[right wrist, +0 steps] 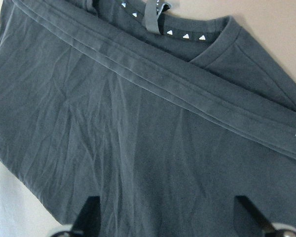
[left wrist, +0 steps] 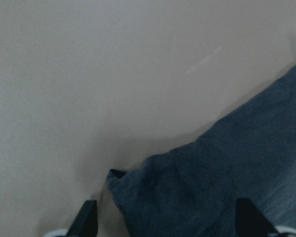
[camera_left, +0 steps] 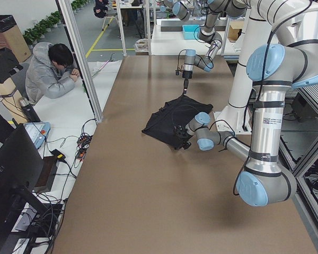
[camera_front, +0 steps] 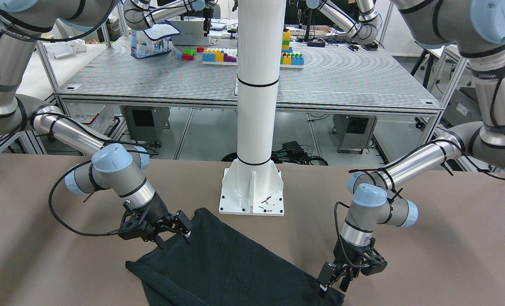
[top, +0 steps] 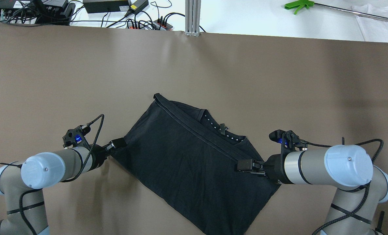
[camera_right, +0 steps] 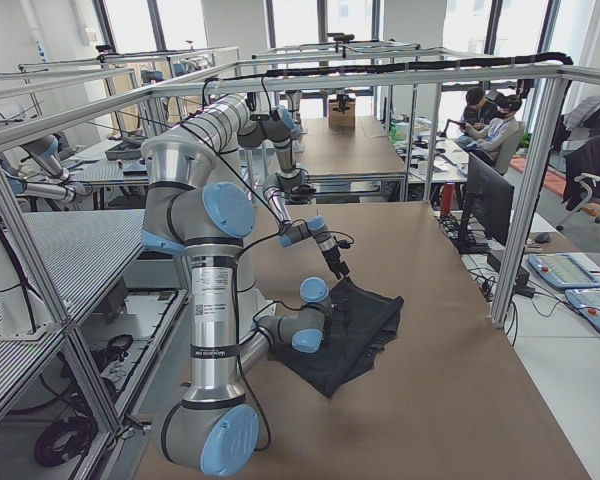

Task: Fold clothes
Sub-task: 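Move the left gripper to the shirt corner nearest it while the right gripper holds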

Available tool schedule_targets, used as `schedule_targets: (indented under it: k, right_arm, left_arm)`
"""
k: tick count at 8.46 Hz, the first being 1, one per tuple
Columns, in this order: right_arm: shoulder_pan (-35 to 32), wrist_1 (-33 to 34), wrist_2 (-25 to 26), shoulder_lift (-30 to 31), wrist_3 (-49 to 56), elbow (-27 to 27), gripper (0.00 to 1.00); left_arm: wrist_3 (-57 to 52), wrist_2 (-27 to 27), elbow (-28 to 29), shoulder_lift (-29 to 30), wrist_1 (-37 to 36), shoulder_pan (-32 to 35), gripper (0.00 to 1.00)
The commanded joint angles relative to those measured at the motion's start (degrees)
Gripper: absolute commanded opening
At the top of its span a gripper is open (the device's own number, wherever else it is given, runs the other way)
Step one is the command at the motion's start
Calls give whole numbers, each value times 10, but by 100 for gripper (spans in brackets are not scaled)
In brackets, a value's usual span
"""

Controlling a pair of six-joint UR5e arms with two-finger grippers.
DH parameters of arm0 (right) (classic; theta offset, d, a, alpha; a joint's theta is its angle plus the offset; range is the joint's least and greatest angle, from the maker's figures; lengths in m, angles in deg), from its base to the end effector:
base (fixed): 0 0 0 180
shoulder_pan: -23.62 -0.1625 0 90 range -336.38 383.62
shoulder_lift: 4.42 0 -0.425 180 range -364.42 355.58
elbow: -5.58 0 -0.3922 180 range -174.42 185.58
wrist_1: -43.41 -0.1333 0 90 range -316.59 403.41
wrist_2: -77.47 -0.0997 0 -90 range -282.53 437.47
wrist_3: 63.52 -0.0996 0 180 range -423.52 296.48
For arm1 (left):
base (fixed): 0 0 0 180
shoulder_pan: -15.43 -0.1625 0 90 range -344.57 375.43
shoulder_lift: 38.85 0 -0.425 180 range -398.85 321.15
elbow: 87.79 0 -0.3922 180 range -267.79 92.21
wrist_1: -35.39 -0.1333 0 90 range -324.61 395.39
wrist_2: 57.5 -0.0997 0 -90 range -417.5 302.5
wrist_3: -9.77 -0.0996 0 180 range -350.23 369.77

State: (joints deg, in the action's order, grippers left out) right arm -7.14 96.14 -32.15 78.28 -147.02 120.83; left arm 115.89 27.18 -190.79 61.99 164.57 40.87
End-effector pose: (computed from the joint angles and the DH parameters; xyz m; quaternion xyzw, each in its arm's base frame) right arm -0.3846 -0.3451 0.3118 0.0477 -0.5790 0.0745 0.8105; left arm 0.4556 -0.3745 0.3775 0.0819 0.5171 -0.3248 0.7876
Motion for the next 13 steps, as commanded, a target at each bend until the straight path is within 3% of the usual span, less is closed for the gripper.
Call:
schedule_targets:
  k: [1, 4, 5, 8, 9, 13]
  right_arm:
    - [0, 0, 1, 0, 0, -3, 95]
    - [0, -1, 12, 0, 0, -5, 94]
    - [-1, -1, 12, 0, 0, -5, 94]
    - [-1, -1, 12, -1, 0, -5, 94]
    - [-1, -1, 12, -2, 0, -5, 94]
    - [-1, -1, 12, -3, 0, -5, 94]
  left_arm:
    - [-5, 0, 12, 5, 0, 0, 100]
    - [-5, 2, 13, 5, 0, -1, 99]
    - [-5, 1, 16, 8, 0, -6, 90]
    - [-5, 0, 16, 8, 0, -5, 17]
    - [-5, 0, 13, 8, 0, -5, 0]
    - [-6, 5, -2, 8, -5, 2, 0]
